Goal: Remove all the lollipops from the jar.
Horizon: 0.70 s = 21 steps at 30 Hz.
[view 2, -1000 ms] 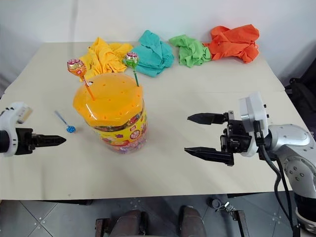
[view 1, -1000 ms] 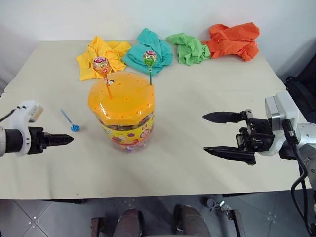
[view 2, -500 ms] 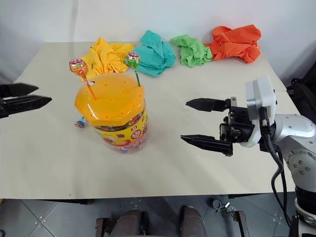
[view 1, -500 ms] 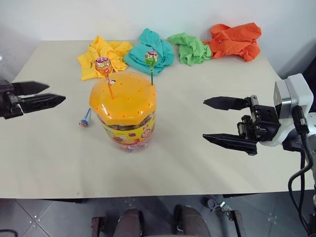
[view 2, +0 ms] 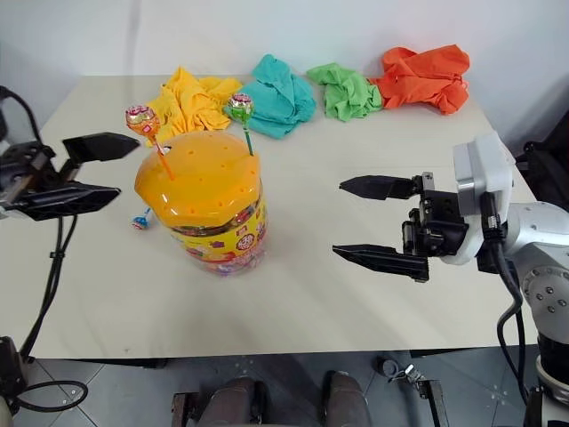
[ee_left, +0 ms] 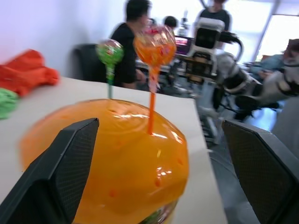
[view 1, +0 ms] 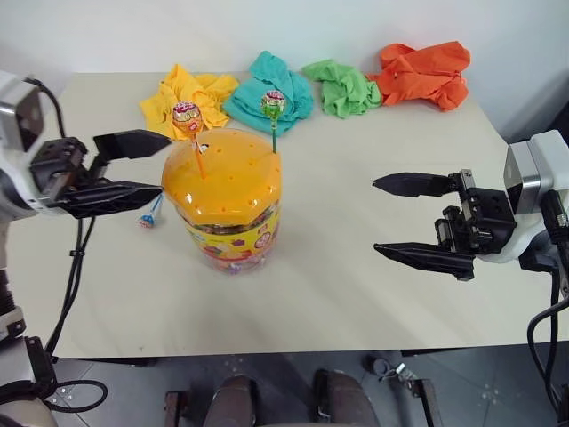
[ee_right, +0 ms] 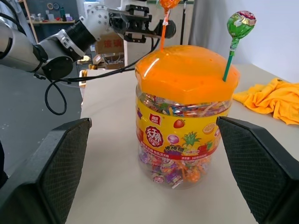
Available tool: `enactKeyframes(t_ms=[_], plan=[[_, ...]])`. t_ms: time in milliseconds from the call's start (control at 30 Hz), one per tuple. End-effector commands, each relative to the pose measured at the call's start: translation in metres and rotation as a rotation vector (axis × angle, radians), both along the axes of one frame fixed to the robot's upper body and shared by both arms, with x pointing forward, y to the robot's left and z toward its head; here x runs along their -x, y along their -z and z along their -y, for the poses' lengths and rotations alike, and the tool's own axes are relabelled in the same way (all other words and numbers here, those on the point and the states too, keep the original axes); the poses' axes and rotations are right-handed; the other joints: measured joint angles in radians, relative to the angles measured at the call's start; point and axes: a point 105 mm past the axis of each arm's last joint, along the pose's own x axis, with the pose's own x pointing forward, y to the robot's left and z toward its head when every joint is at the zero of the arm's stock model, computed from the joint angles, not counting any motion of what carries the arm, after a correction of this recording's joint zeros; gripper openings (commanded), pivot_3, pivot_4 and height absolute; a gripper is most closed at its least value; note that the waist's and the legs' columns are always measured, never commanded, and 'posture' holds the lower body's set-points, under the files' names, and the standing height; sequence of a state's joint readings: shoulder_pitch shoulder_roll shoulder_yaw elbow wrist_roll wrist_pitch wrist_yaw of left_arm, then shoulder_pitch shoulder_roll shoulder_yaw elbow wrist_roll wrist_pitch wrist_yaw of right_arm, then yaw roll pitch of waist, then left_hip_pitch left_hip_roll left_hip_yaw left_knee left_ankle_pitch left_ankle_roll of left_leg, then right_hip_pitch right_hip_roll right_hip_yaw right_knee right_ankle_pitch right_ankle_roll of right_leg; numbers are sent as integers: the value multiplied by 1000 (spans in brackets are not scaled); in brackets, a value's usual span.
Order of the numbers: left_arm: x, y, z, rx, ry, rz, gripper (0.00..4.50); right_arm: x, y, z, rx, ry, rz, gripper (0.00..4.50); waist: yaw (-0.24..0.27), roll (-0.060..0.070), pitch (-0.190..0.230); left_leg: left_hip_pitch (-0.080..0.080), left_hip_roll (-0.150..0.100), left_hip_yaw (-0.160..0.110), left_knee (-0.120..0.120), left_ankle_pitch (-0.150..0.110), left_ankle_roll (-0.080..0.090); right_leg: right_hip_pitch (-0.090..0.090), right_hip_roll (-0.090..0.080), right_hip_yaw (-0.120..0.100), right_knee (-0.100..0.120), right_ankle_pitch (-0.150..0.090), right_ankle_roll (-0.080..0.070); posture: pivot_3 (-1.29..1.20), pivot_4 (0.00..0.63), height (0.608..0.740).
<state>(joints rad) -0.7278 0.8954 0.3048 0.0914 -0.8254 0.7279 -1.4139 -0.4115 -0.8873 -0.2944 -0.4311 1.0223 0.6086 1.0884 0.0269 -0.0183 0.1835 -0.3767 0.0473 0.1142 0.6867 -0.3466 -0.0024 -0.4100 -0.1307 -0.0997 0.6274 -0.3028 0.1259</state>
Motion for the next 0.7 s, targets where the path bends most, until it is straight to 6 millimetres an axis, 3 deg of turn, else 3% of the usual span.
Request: enactKeyframes(t_ms=[33,300,400,700], plan=[[-8,-4,12,-25,20,49,4473,6,-15,8,-13,22,78,4500,-1,0,0,0,0,0,0,0,0,0,0,0,0,0,0,0,150,740],[-15,-9,25,-5,85,43,4473,15,-17,17,-55,88,84,4500,-8,0,0,-1,0,0,1,0,0,0,0,0,0,0,0,0,150,740],[-17,-12,24,4,80,42,3928,17,-17,19,-68,106,88,4500,-5,0,0,-1,0,0,1,0,0,0,0,0,0,0,0,0,150,740],[-15,-23,27,8,110,80,1198,18,-18,22,-79,125,91,4500,-2,0,0,-3,0,-2,6,-1,2,0,0,-1,0,1,1,0,150,740]])
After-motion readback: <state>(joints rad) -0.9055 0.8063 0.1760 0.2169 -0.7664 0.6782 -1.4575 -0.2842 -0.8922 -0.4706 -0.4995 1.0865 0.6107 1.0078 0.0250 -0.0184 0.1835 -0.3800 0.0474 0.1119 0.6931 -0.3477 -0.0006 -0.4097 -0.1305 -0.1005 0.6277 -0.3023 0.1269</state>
